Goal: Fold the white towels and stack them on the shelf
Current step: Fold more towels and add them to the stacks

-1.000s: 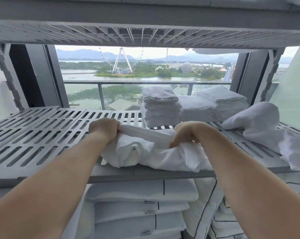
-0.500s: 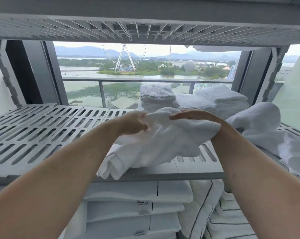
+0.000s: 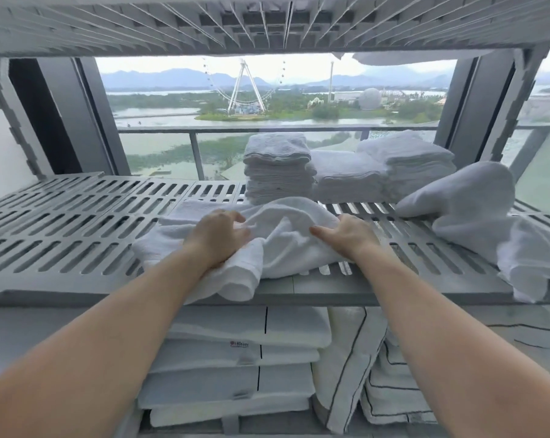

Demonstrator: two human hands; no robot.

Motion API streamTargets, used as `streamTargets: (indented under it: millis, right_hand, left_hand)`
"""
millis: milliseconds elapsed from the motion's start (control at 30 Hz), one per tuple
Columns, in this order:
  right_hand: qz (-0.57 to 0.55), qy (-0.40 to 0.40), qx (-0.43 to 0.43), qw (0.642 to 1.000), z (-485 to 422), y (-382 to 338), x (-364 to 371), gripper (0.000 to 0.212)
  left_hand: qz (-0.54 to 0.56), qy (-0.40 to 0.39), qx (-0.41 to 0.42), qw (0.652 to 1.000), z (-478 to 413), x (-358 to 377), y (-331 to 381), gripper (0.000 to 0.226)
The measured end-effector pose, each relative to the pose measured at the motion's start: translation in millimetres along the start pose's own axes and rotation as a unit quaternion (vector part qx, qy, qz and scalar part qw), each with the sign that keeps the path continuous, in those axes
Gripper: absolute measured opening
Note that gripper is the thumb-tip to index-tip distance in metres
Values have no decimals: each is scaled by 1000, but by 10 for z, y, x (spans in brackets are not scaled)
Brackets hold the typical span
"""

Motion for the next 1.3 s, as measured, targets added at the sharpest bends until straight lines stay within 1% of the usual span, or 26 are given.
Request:
streamTargets:
  millis: [67, 133, 167, 233, 267, 300, 333, 400, 467, 500, 533, 567, 633, 700, 733, 767, 800, 833, 867, 900, 967, 1033, 1100, 1167, 1233, 1300]
  right_hand:
    - [-14, -23, -3, 1000, 43, -3, 56, 84]
    - [-37, -94, -12, 995, 119, -13, 142, 92]
    - [-49, -133, -17, 990, 176, -27, 163, 100]
    - [-67, -188, -23, 980, 302, -39, 150, 117]
    - [-72, -204, -30, 976, 360, -38, 128, 121]
    - [-75, -213, -38, 974, 405, -34, 97, 117]
    - [-80, -210, -49, 973, 449, -37, 58, 106]
    - [-104, -167, -79, 977, 518, -71, -51, 72]
    - [-177, -109, -106, 972, 556, -108, -197, 53]
    - [-250, -111, -111, 955, 560, -120, -236, 48]
    - [-345, -137, -111, 922, 554, -145, -247, 42]
    - [-446, -170, -104, 873, 548, -193, -247, 35]
    - [-628, -192, -72, 751, 517, -307, -301, 24]
    - [-771, -161, -72, 611, 436, -423, -366, 38]
    - [-809, -151, -82, 562, 396, -476, -367, 53]
    - [-805, -152, -92, 566, 382, -538, -333, 64]
    - [-756, -164, -98, 626, 402, -609, -251, 65]
    - [-678, -190, -93, 704, 445, -672, -91, 63]
    - [-596, -222, -84, 767, 505, -719, 104, 60]
    - [-545, -241, -84, 798, 554, -767, 261, 59]
    - [-525, -231, -104, 813, 600, -862, 405, 54]
    - [-516, -193, -118, 826, 600, -936, 424, 43]
    - [-491, -147, -106, 852, 590, -986, 391, 32]
    - [-434, -79, -95, 892, 587, -1043, 279, 23]
    - [-377, -16, -72, 923, 618, -1067, 131, 21]
    - [-319, -1, -23, 948, 645, -1053, 16, 21]
  left_hand:
    - [52, 24, 6, 998, 70, -41, 83, 47]
    - [91, -66, 1, 994, 130, 85, 174, 70]
    - [96, -121, -3, 988, 181, 165, 230, 74]
    - [26, -179, 2, 983, 259, 254, 337, 68]
    - [-27, -178, 9, 984, 273, 264, 376, 60]
    - [-75, -164, 14, 984, 282, 255, 412, 49]
    - [-105, -143, 19, 984, 292, 235, 448, 39]
    - [-119, -116, 26, 986, 308, 169, 498, 28]
    - [-97, -137, 23, 986, 313, 98, 479, 26]
    - [-62, -163, 17, 985, 313, 62, 435, 28]
    - [-11, -191, 9, 981, 318, 9, 375, 31]
    - [50, -217, 0, 975, 324, -62, 303, 35]
    - [164, -238, -22, 957, 354, -210, 137, 45]
    - [289, -228, -39, 929, 355, -271, -1, 54]
    - [355, -217, -50, 908, 349, -249, -55, 57]
    - [411, -208, -63, 885, 348, -200, -90, 57]
    - [448, -206, -72, 867, 353, -140, -100, 54]
    - [468, -210, -80, 855, 369, -74, -91, 49]
    - [477, -220, -84, 847, 401, -21, -63, 45]
    - [488, -224, -85, 839, 419, 15, -47, 42]
    - [520, -224, -76, 821, 432, 40, -21, 41]
    - [526, -210, -66, 822, 435, 29, -30, 42]
    - [488, -177, -56, 853, 432, -9, -65, 45]
    - [458, -155, -37, 875, 420, -32, -76, 46]
    - [422, -157, -20, 893, 414, -16, -65, 49]
    - [357, -180, 1, 917, 438, 31, -40, 52]
Point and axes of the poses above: each hand's wrist, its own z-axis away from the middle knuckle, its own x-axis out of the palm, y = z × x, the point moved 8 cm from there along -z, towards the middle knuckle, and after that the axes turned 11 degrees about -y, right-handed, at the moved point
